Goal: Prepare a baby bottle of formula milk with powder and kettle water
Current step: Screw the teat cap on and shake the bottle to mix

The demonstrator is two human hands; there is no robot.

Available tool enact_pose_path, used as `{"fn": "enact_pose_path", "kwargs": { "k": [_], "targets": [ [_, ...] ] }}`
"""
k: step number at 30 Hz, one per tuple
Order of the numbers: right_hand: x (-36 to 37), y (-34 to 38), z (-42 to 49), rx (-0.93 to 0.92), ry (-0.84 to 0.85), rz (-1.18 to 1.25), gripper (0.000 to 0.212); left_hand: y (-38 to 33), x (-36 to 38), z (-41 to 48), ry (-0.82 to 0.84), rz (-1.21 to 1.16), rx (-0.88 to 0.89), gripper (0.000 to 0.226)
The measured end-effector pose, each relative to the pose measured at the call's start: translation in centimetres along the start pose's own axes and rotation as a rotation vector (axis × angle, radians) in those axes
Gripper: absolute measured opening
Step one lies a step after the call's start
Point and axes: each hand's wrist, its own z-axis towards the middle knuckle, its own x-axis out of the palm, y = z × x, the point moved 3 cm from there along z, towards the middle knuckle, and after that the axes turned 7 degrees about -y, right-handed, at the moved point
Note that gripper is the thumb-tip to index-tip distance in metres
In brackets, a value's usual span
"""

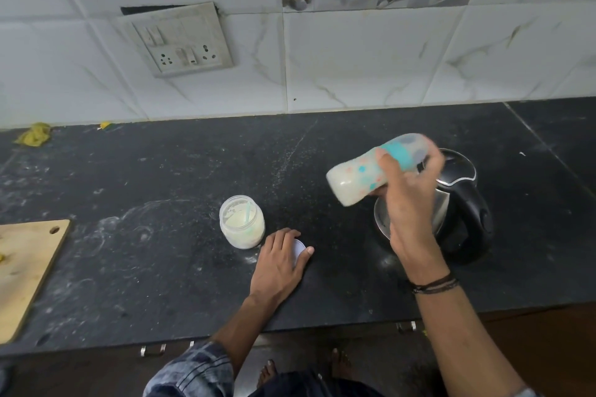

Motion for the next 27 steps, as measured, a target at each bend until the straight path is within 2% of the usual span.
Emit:
{"fn": "enact_pose_path", "kwargs": {
  "k": [3, 7, 11, 12, 15, 16, 20, 23, 24, 27],
  "targets": [
    [-0.7, 0.5, 0.3, -0.019, -0.170, 0.167, 0.060, 0.0, 0.1, 0.0, -0.003, 0.009, -0.001, 0.053],
    [0.1, -0.1, -0.2, 0.020, 0.087, -0.081, 0.057, 0.1, 0.0, 0.1, -0.003, 0.003, 0.005, 0.052],
    [-0.5, 0.4, -0.4, -0.024, -0.108, 0.103, 0.060, -0.1, -0.1, 0.0, -0.002, 0.005, -0.004, 0.053],
    [-0.5, 0.4, -0.4, -0.020, -0.115, 0.108, 0.058, -0.1, 0.0, 0.0, -0.001, 0.005, -0.002, 0.053],
    [0.3, -0.2, -0.9, 0.014, 0.062, -0.068, 0.058, 0.0, -0.1, 0.0, -0.001, 0.003, 0.005, 0.052],
    [0.3, -0.1, -0.9, 0.009, 0.058, -0.068, 0.059, -0.1, -0.1, 0.0, -0.005, -0.001, 0.006, 0.052],
    [-0.4, 0.5, -0.4, -0.016, -0.133, 0.123, 0.060, -0.2, 0.0, 0.1, -0.011, 0.000, -0.004, 0.052],
    [0.2, 0.0, -0.6, 0.004, 0.038, -0.024, 0.059, 0.0, 0.0, 0.0, -0.008, -0.003, 0.002, 0.051],
    [0.1, 0.0, -0.6, 0.002, 0.039, -0.020, 0.059, 0.0, 0.0, 0.0, -0.007, -0.004, 0.004, 0.051],
    [-0.6, 0.3, -0.1, -0.016, -0.119, 0.144, 0.059, 0.0, 0.0, 0.0, -0.012, 0.004, -0.001, 0.052]
  ]
}}
